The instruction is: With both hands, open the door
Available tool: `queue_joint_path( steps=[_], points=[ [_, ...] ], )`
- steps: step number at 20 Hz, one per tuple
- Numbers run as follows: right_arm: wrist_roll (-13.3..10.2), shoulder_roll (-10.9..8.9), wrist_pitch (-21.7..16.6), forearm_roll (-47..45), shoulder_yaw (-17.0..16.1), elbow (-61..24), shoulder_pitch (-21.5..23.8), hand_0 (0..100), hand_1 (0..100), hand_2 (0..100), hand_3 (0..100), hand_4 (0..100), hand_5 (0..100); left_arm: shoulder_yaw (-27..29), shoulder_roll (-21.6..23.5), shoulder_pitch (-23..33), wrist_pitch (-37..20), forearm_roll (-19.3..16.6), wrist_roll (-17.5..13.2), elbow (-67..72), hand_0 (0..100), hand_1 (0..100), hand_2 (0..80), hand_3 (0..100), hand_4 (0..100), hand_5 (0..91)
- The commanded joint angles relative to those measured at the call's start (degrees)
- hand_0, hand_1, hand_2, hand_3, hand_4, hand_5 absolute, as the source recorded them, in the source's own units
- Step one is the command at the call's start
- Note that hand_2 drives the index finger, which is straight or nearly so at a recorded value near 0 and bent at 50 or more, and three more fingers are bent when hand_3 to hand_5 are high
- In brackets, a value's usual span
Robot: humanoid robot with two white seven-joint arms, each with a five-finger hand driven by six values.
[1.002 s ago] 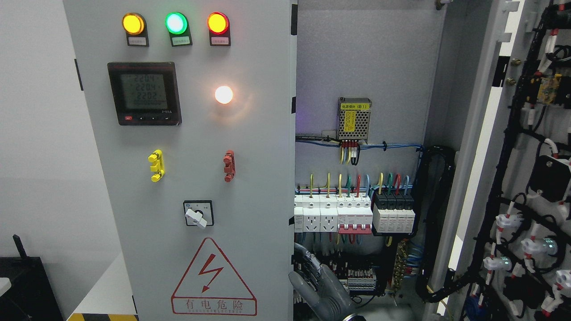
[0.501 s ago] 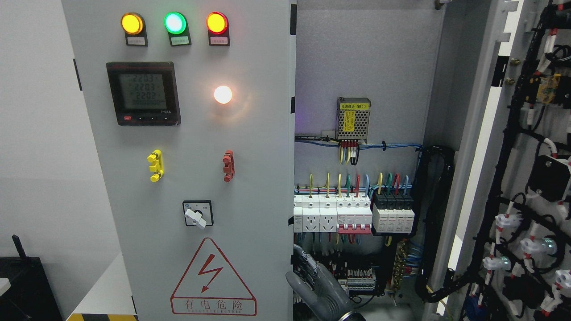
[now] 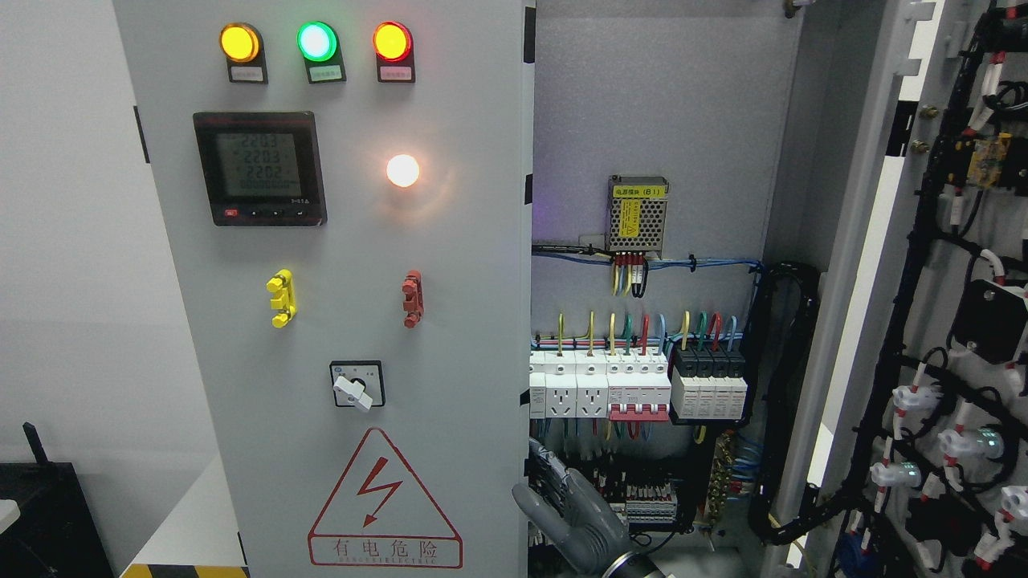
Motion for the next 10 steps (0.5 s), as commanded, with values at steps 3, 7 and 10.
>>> queue_joint_path(
  steps=[3, 7, 10],
  points=[
    [1.1, -0.22, -0.1, -1.6, -0.3, 1.9, -0.9, 12, 39, 0, 0, 0, 0, -0.1, -1.9, 0.0, 0.0, 0.0, 0.0, 0.0, 12, 39, 0.0, 0, 0, 0.0],
    [1.6, -0.22, -0.1, -2.1, -0.3, 2.5, -1.0, 12, 39, 0, 0, 0, 0, 0.0, -1.9, 0.0, 0.0, 0.0, 0.0, 0.0, 12, 39, 0.0, 0, 0, 0.0],
    [1.7, -0.31, -0.1, -3.3, -0.4, 3.3, -1.7, 12, 39, 0, 0, 0, 0, -0.1, -1.9, 0.0, 0.0, 0.0, 0.0, 0.0, 12, 39, 0.0, 0, 0, 0.0]
  ],
)
